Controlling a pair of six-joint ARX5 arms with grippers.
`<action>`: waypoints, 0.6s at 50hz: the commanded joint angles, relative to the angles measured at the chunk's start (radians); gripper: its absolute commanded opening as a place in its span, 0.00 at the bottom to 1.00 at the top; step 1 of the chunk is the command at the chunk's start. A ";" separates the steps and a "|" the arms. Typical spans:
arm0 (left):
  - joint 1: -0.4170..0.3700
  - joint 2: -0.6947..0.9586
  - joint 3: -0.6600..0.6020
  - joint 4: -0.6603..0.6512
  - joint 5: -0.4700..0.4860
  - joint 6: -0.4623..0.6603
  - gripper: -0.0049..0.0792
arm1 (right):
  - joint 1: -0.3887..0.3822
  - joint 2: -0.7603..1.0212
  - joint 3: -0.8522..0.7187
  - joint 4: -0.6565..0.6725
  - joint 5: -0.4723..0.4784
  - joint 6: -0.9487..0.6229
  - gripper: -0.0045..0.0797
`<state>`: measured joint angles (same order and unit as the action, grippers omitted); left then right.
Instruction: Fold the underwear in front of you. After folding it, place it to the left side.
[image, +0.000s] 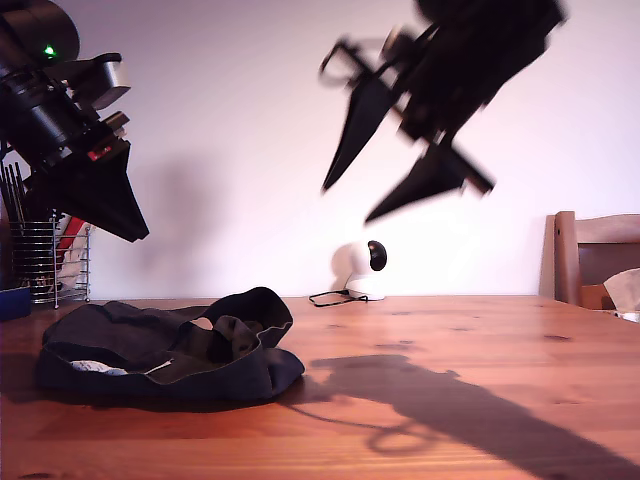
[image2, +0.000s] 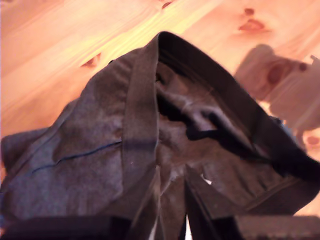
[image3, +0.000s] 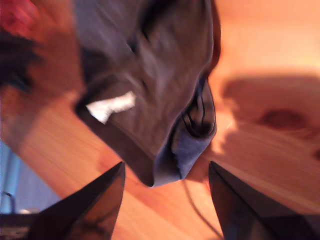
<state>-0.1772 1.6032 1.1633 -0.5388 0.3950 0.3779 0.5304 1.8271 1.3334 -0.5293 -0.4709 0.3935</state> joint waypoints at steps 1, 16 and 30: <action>-0.005 0.007 0.008 0.002 -0.005 0.009 0.21 | 0.022 0.031 0.033 0.001 -0.002 -0.005 0.63; -0.005 0.007 0.008 0.005 -0.012 0.009 0.21 | 0.053 0.174 0.136 0.001 -0.001 -0.005 0.63; -0.005 0.007 0.008 0.016 -0.012 0.016 0.21 | 0.053 0.254 0.172 0.022 -0.001 -0.005 0.62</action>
<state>-0.1772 1.6035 1.1633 -0.5358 0.3832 0.3851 0.5819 2.0438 1.4933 -0.5152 -0.4709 0.3920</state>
